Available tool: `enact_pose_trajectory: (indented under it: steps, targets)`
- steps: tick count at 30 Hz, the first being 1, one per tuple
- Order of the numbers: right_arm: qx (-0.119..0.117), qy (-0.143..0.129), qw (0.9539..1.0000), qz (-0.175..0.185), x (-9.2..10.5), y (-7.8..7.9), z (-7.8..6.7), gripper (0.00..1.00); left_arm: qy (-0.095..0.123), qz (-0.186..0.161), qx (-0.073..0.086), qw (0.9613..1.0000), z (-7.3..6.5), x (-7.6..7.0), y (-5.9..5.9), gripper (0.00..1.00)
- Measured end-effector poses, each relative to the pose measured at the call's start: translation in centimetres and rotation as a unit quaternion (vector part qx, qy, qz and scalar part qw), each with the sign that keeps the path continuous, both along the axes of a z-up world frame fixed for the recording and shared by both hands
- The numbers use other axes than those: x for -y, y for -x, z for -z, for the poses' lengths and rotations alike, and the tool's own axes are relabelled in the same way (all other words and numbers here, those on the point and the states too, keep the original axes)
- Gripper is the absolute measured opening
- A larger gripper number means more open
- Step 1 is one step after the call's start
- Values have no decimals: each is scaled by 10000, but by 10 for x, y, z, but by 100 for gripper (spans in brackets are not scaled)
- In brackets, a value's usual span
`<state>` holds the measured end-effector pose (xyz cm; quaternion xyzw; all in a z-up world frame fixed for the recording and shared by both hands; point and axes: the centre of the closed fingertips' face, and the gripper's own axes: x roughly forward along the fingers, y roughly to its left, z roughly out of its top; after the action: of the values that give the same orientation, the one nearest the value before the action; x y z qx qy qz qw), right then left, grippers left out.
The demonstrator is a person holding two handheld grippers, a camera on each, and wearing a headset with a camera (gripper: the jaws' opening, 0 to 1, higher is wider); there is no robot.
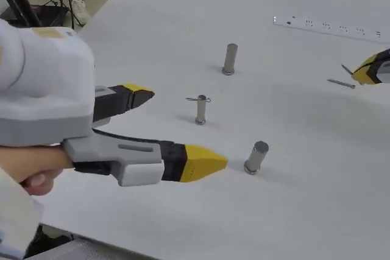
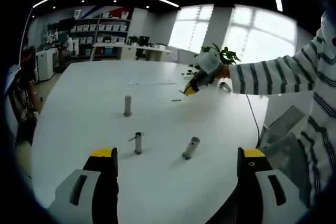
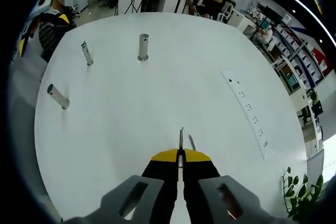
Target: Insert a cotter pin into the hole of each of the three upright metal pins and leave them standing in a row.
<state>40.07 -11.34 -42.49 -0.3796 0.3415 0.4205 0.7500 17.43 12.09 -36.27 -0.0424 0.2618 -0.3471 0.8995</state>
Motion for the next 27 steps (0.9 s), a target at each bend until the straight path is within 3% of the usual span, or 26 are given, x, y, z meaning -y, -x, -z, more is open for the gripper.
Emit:
enact_pose_trajectory:
  steps: [10, 16, 19, 27]
  targets:
    - [623, -248, 9958, -628, -24, 35, -46, 0, 49, 11, 65, 10000, -9, 5, -5, 90]
    - [1088, -488, 9892, -846, -38, 57, -74, 0, 242, -8, -10, 9997, -11, 15, -4, 85]
    - [1249, -573, 9857, -971, -44, 75, -85, 0, 322, 0, -134, 9994, -11, 20, -3, 83]
    - [1653, -636, 9750, -1342, -56, 110, -102, 0, 621, 42, -206, 9978, -19, 31, -8, 76]
